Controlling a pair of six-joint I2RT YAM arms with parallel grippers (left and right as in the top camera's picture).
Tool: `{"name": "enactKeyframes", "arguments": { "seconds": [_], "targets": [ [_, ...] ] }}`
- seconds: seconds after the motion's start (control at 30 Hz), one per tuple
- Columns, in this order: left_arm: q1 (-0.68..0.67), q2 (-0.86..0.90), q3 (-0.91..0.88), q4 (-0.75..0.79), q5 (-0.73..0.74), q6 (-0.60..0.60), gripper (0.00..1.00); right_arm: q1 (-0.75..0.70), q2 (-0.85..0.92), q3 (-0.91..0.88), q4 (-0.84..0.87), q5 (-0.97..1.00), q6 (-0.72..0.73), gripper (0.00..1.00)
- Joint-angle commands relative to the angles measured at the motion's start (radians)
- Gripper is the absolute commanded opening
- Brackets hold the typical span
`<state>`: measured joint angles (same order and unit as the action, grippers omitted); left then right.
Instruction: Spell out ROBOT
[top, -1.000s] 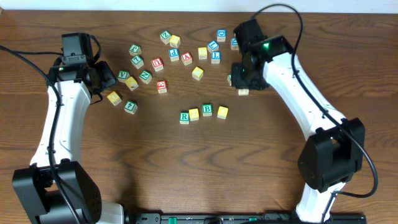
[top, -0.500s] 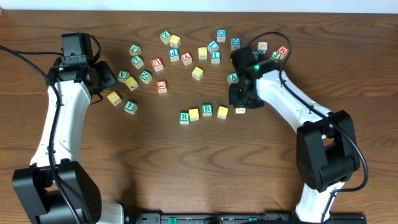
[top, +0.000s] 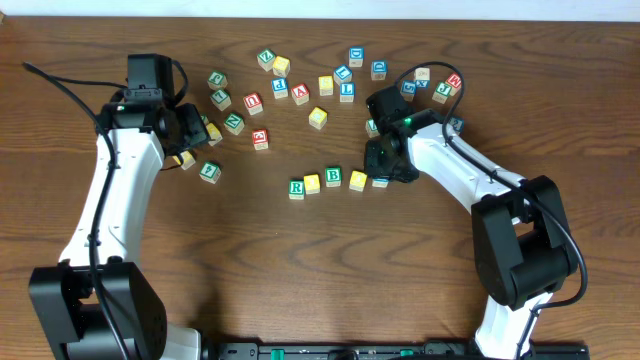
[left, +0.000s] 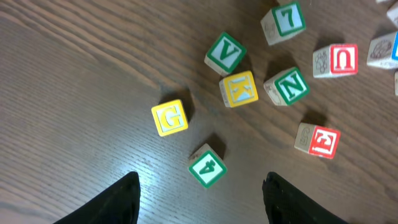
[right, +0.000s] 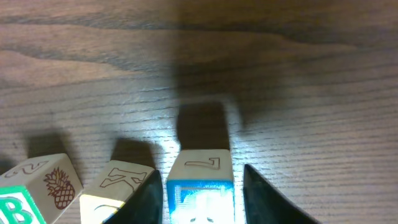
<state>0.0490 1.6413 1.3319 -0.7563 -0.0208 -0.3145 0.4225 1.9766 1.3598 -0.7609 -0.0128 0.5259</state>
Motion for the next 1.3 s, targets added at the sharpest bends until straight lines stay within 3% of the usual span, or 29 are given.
{"name": "enactKeyframes", "arguments": {
  "seconds": [0.0,0.23,0.53,0.63,0.8,0.93,1.1,1.27],
  "targets": [
    [-0.016,0.008,-0.002,-0.014,0.011,-0.005,0.62,0.016,0.006,-0.018,0.01,-0.001,0.012,0.4],
    [-0.047,0.007,-0.002,-0.031,0.013,-0.004,0.61,0.011,-0.005,-0.012,0.01,-0.002,0.012,0.45],
    [-0.07,-0.069,-0.002,-0.127,0.013,-0.005,0.45,-0.036,-0.182,0.008,-0.035,-0.005,-0.011,0.5],
    [-0.084,-0.063,-0.01,-0.197,0.013,-0.005,0.34,-0.044,-0.192,0.008,-0.082,-0.005,-0.011,0.45],
    [-0.127,-0.06,-0.075,-0.203,0.013,-0.039,0.08,-0.048,-0.173,-0.029,-0.111,0.023,0.005,0.31],
    [-0.161,-0.06,-0.156,-0.143,0.032,-0.065,0.08,-0.061,-0.147,-0.049,-0.106,0.033,0.02,0.17],
    [-0.187,-0.059,-0.272,0.04,0.114,-0.066,0.07,-0.083,-0.11,-0.053,-0.092,0.033,0.02,0.01],
    [-0.223,-0.035,-0.311,0.13,0.119,-0.111,0.08,-0.085,-0.056,-0.053,-0.057,0.027,0.019,0.01]
  ]
}}
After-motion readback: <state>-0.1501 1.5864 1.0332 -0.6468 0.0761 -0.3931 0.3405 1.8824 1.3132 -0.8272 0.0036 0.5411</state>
